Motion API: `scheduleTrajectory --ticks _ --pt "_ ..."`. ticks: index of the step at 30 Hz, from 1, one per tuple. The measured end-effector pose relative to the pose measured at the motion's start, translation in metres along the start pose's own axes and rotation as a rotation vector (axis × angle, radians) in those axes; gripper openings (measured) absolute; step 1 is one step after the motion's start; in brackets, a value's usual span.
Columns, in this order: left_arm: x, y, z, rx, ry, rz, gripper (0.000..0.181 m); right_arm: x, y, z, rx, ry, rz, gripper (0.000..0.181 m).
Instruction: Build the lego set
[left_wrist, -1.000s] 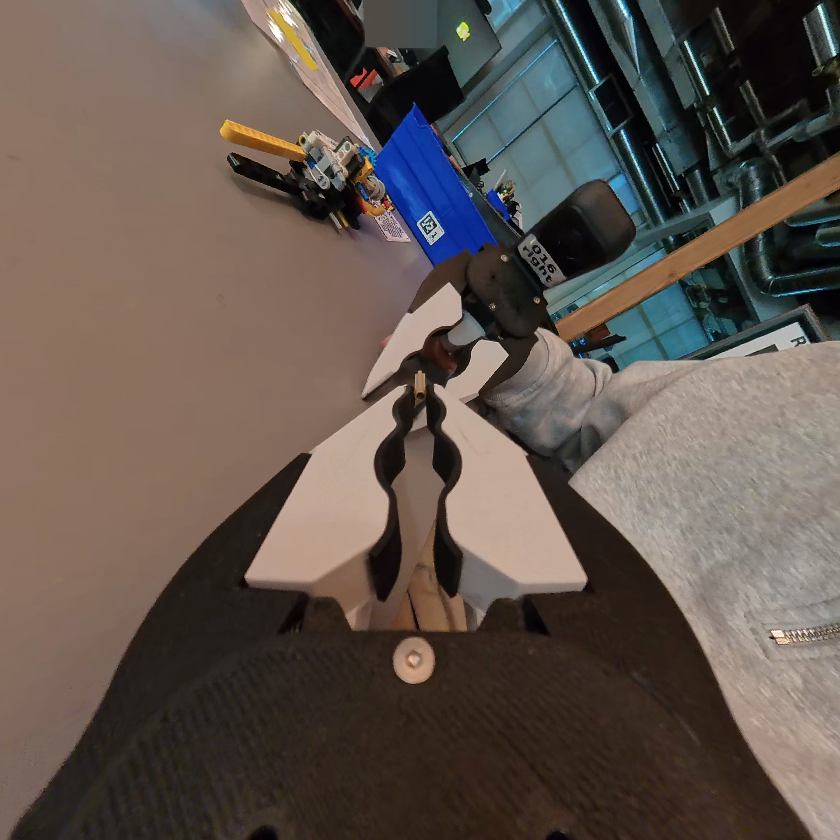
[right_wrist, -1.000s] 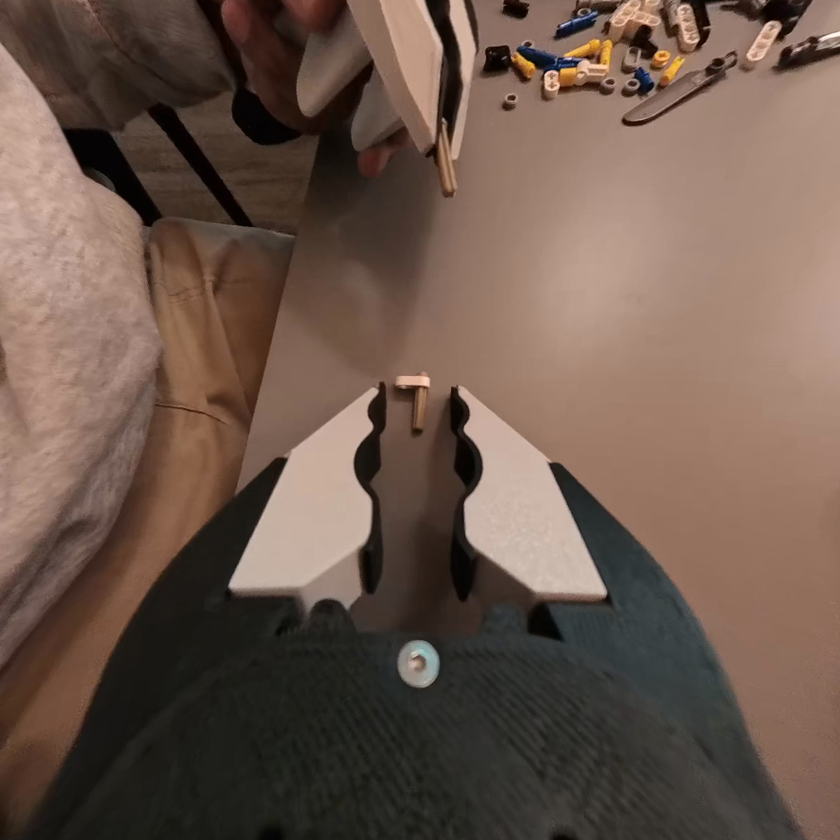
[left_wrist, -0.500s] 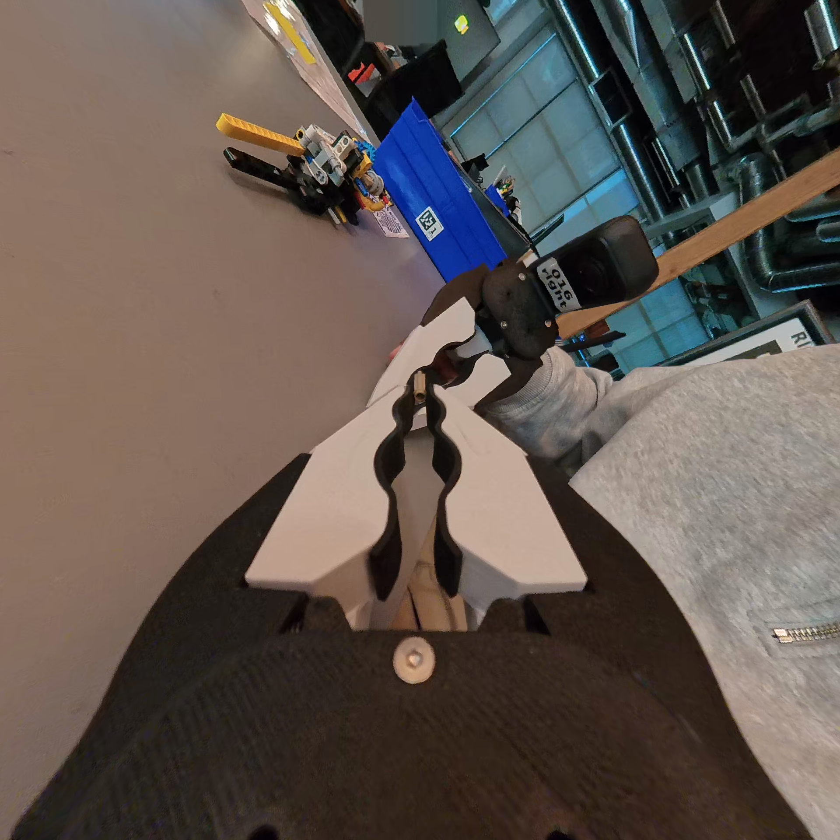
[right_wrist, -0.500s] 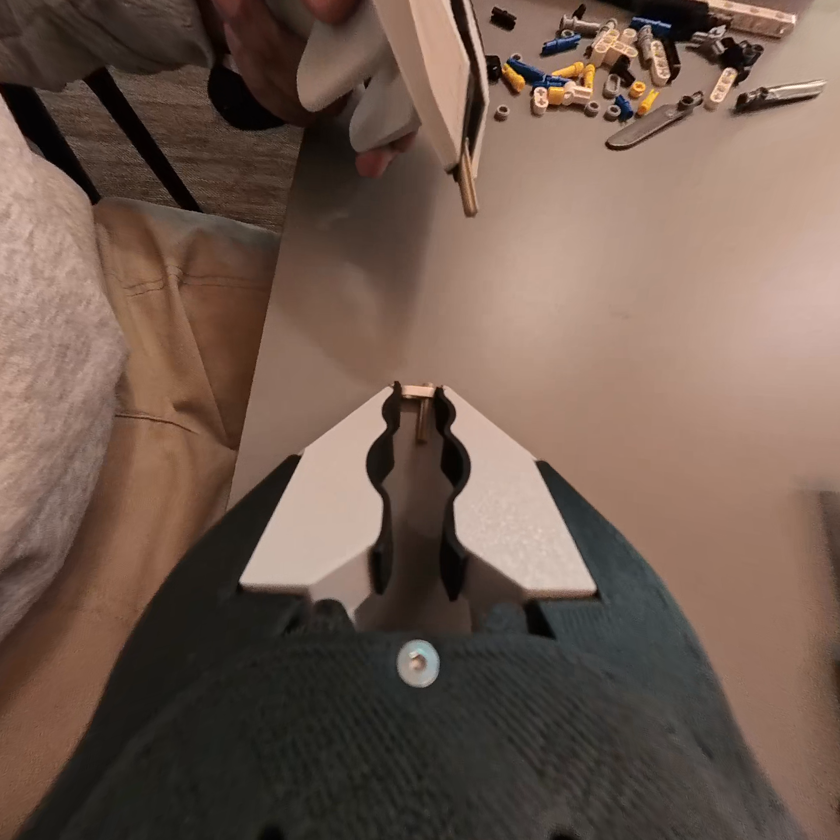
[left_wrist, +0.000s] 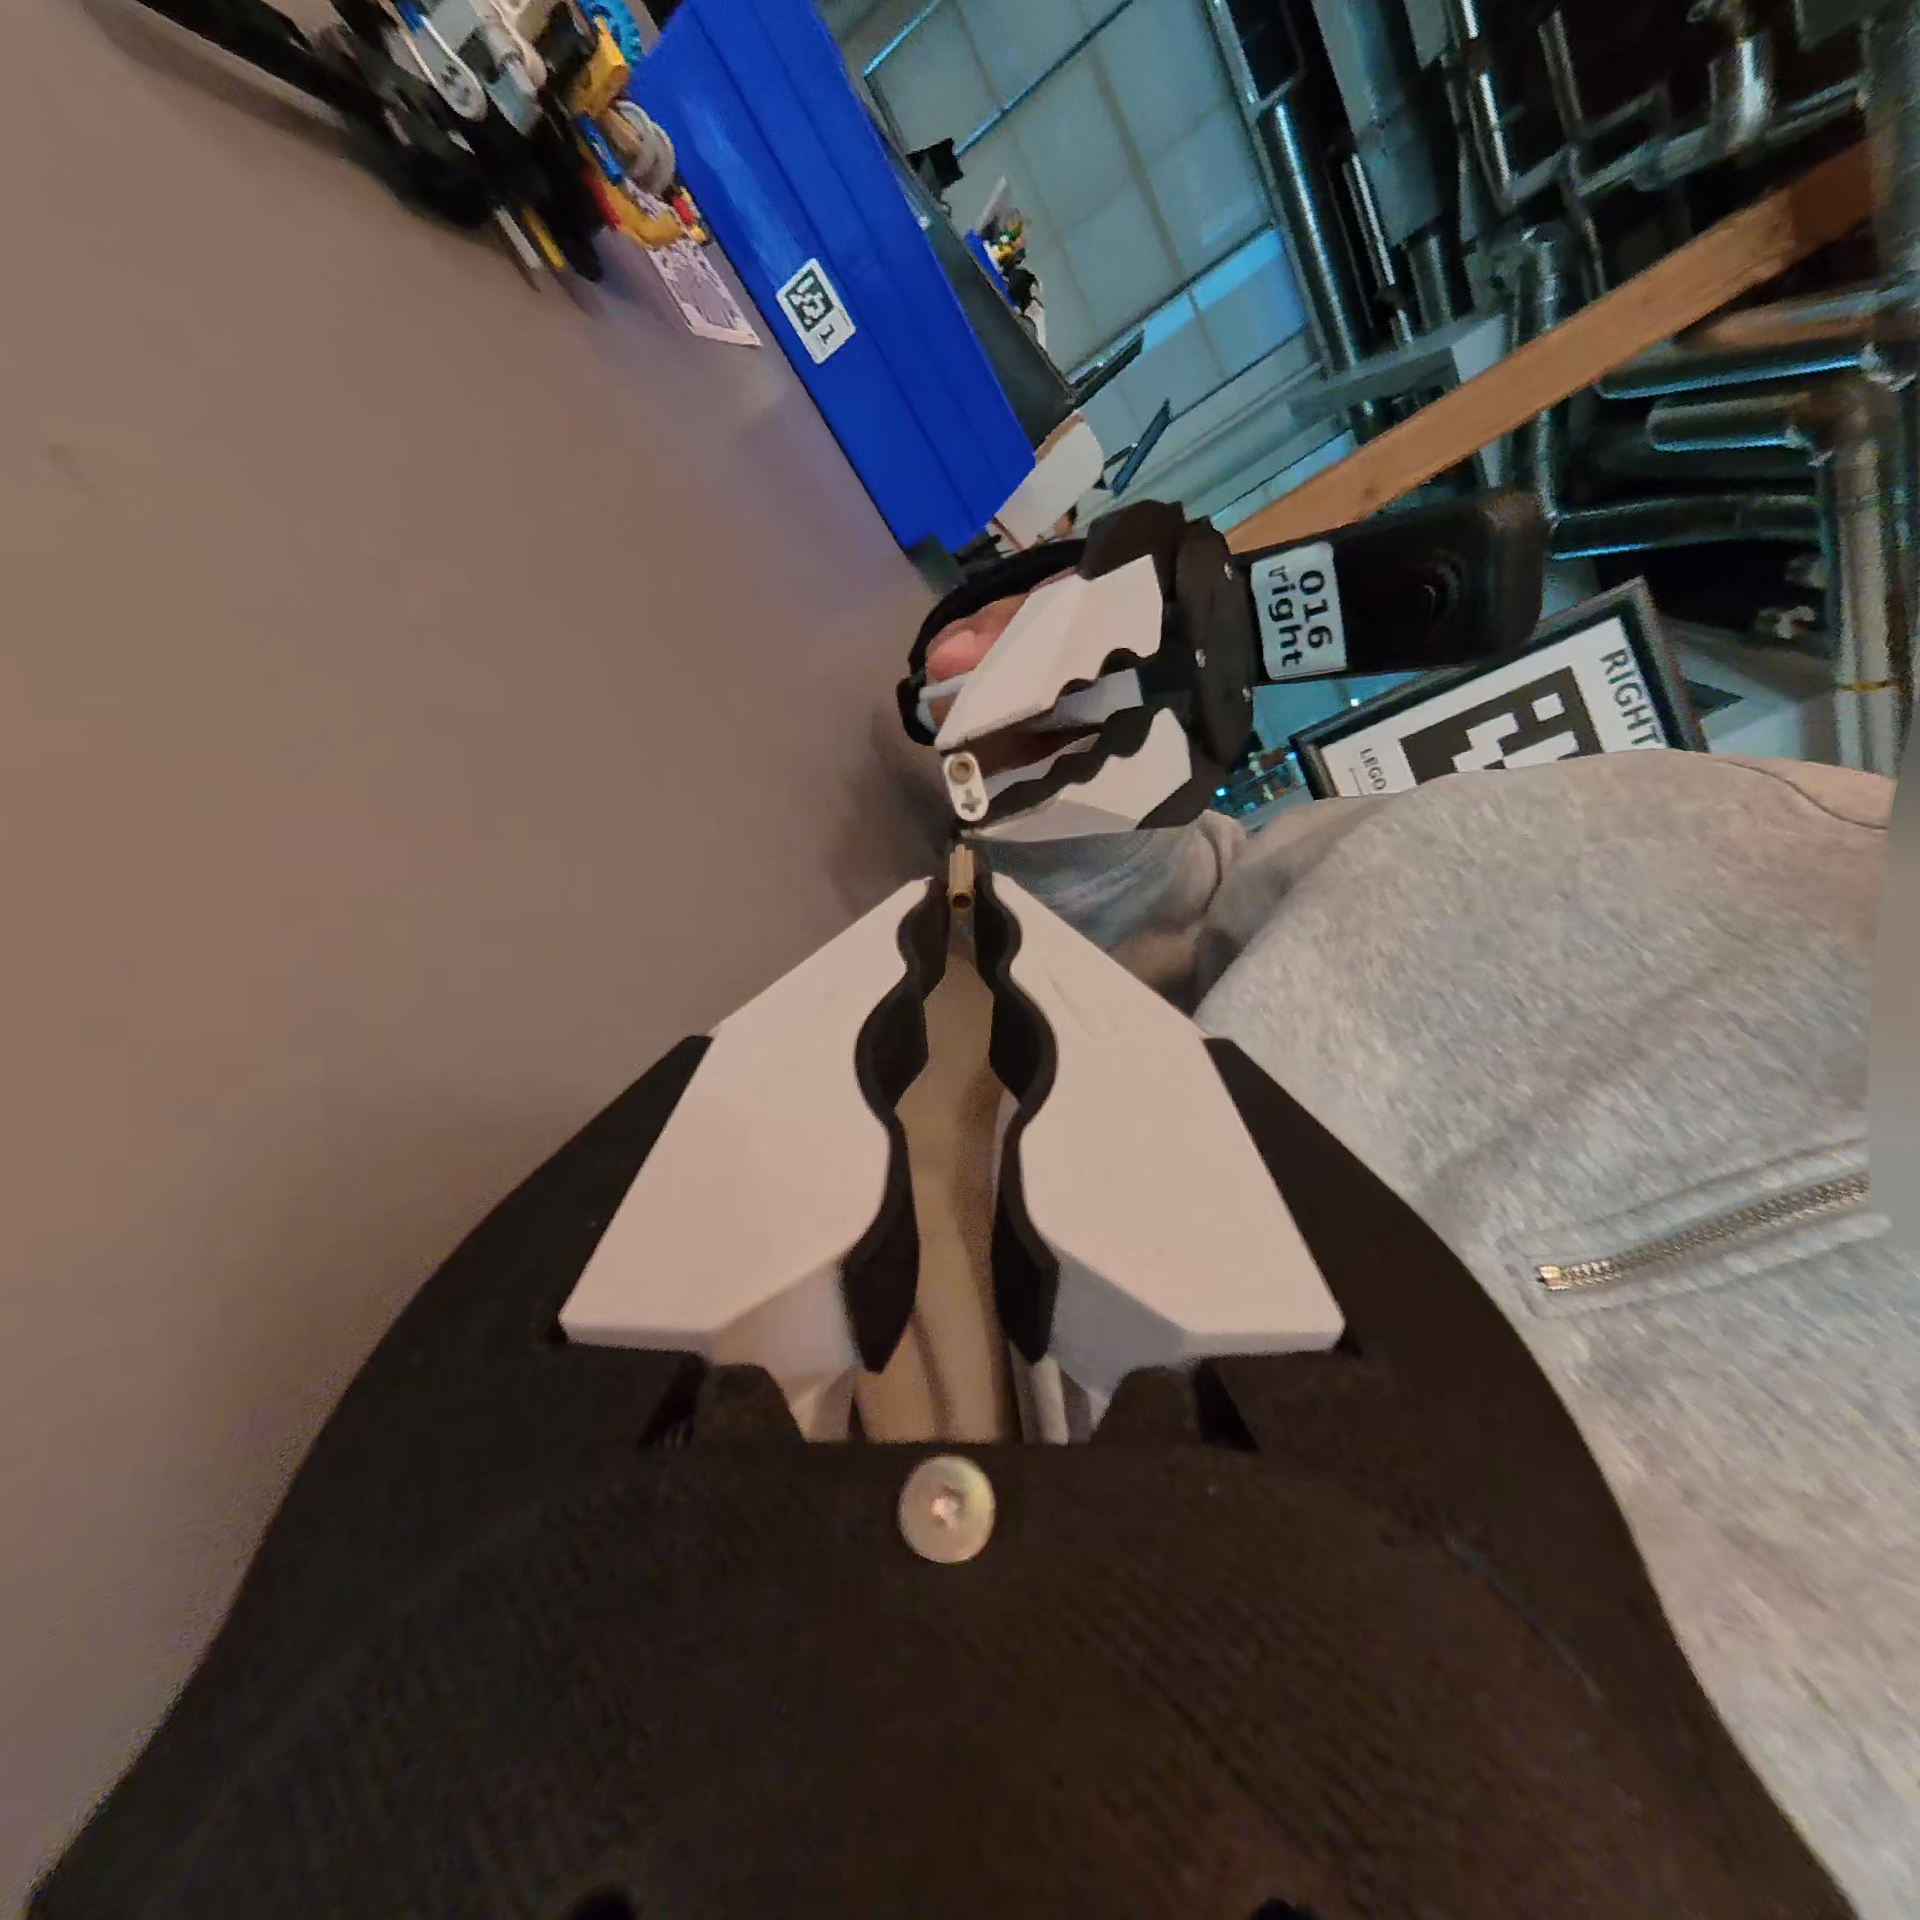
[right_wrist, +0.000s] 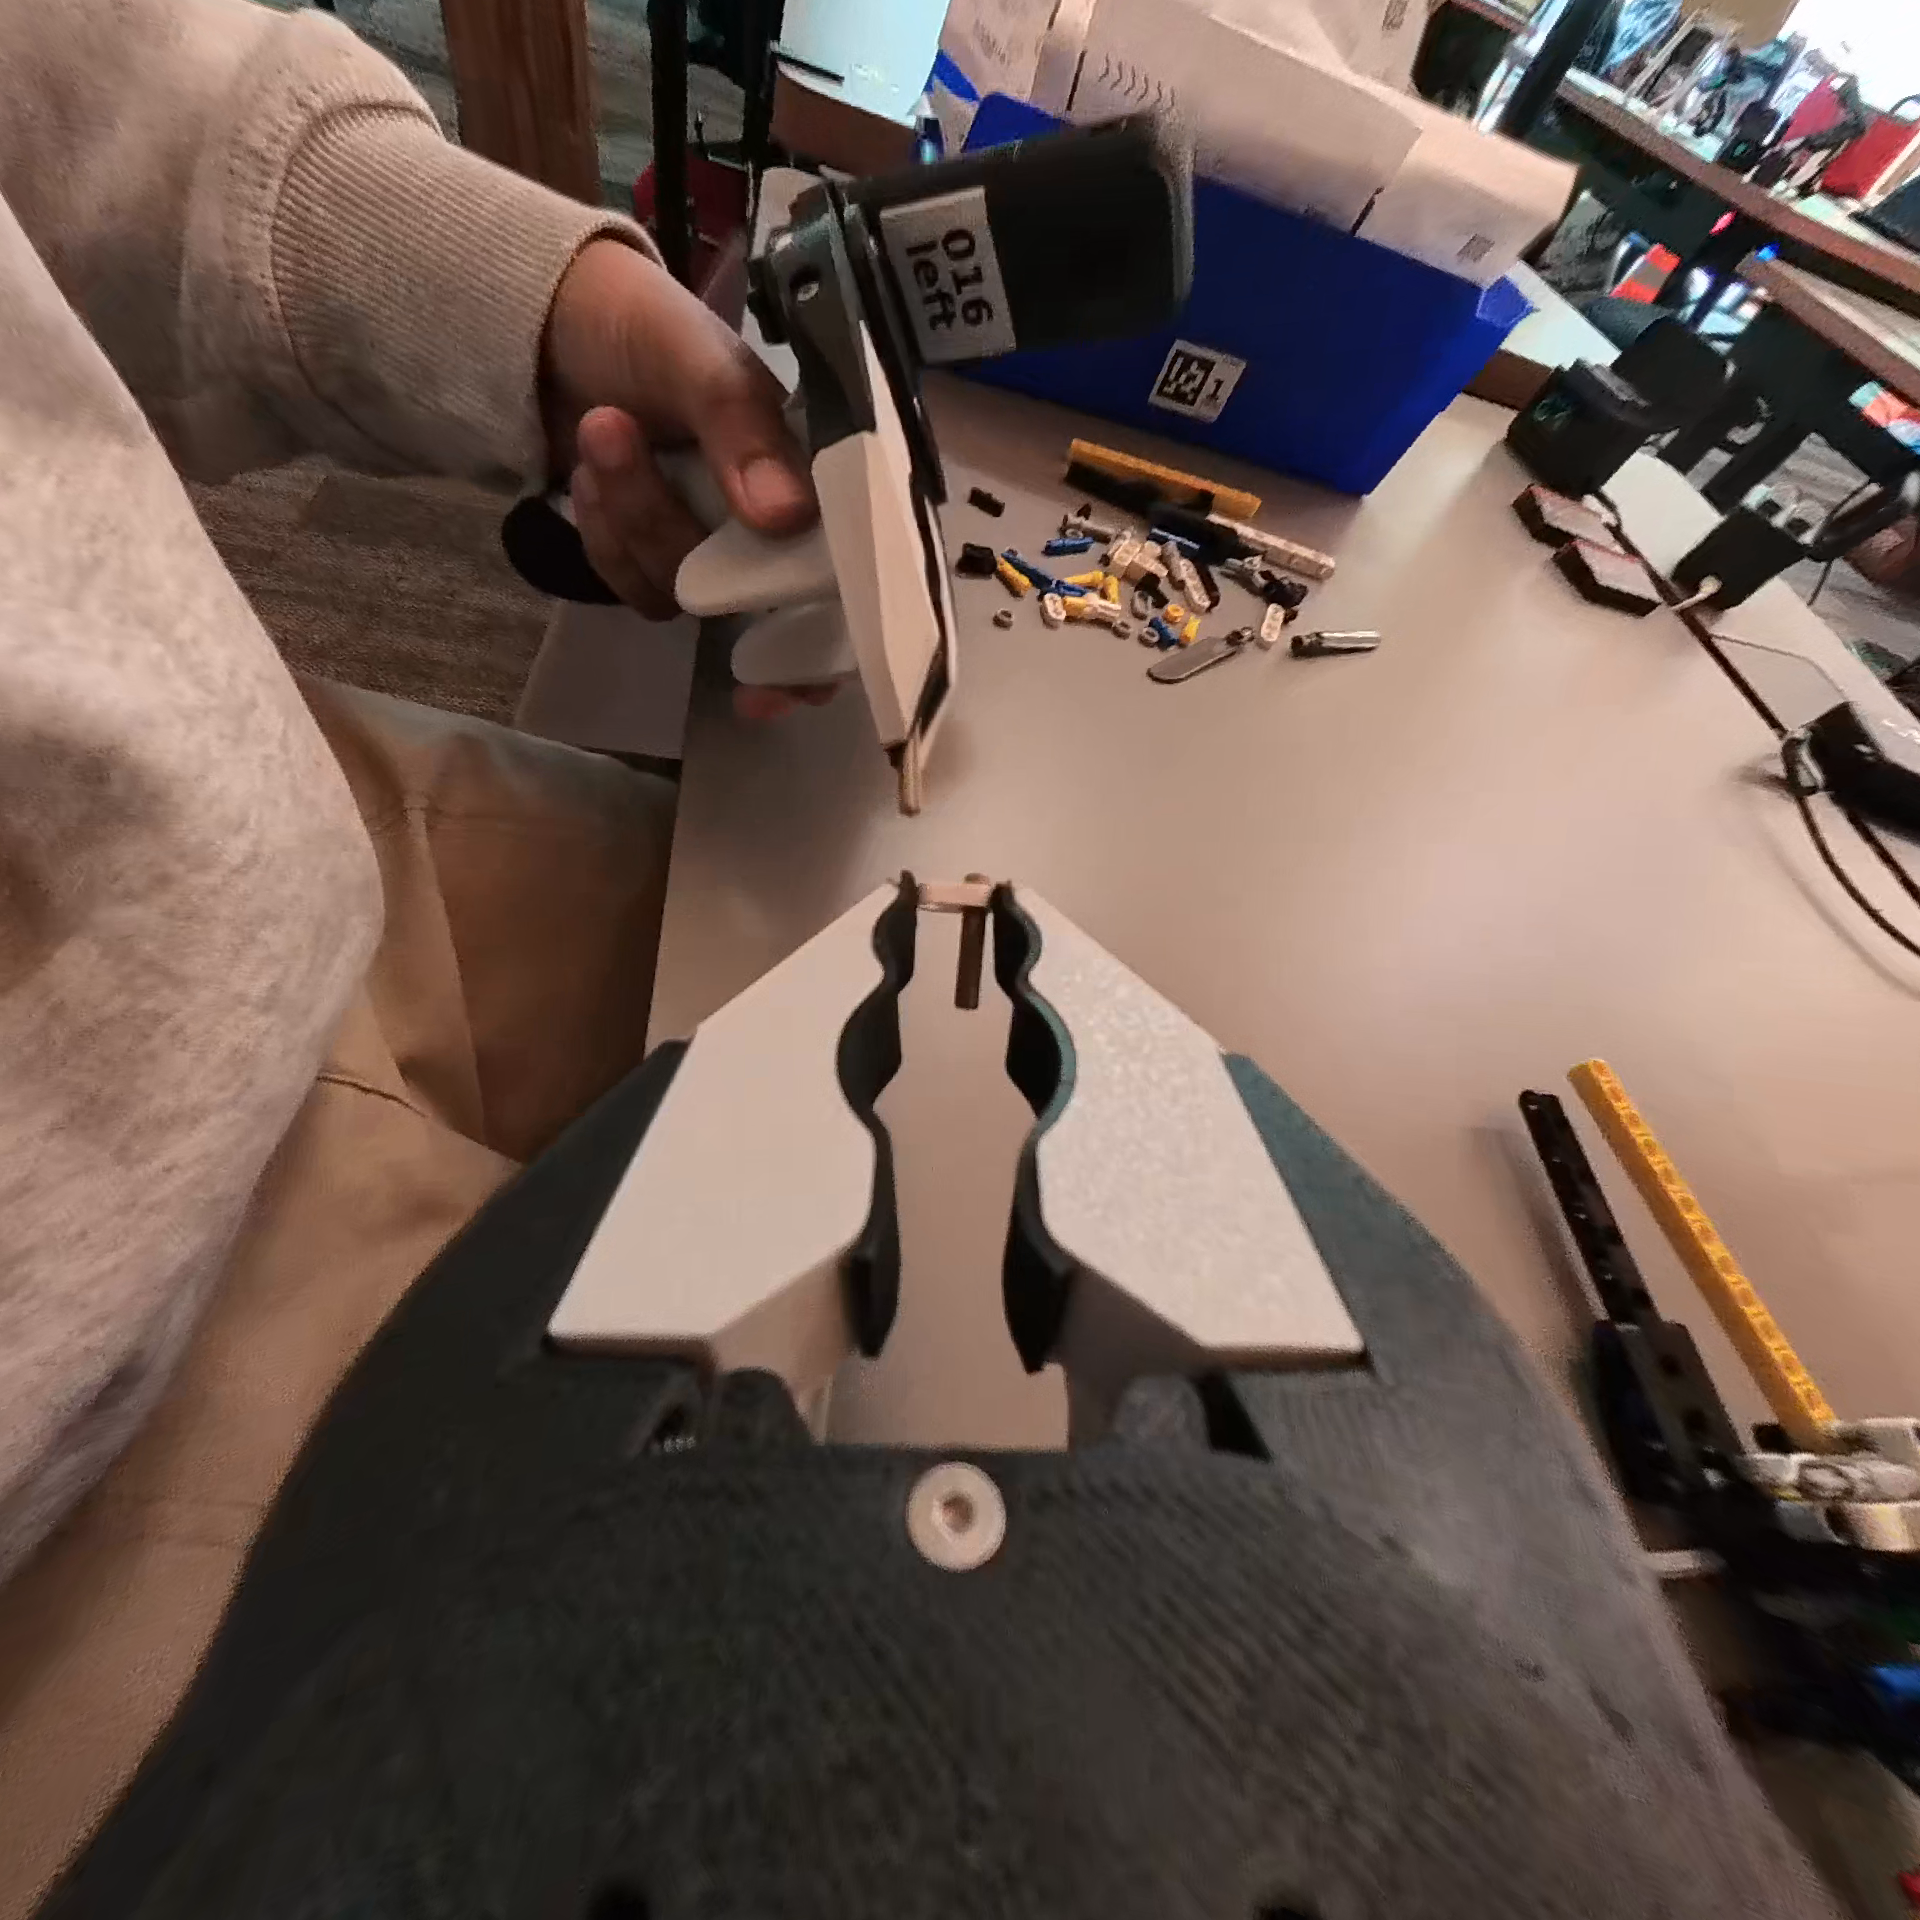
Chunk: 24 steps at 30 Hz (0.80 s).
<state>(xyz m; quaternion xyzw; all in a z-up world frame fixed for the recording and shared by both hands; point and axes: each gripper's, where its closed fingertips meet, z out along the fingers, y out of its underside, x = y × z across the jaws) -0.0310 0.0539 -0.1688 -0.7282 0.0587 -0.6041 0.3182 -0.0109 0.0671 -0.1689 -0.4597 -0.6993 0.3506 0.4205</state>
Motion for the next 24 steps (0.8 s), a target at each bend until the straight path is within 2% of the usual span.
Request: scheduleTrajectory --ticks 1,12,24 --pt "0.003 0.0 0.001 0.003 0.015 -0.005 0.002 0.002 -0.001 -0.002 0.006 0.0 -0.003 0.014" --pt "-0.002 0.004 0.01 -0.017 -0.032 -0.007 0.002 -0.004 -0.003 0.006 0.042 -0.031 0.004 0.014" --pt "-0.01 0.004 0.008 -0.016 -0.052 -0.04 0.002 -0.005 0.005 0.016 0.013 -0.036 -0.013 0.014"
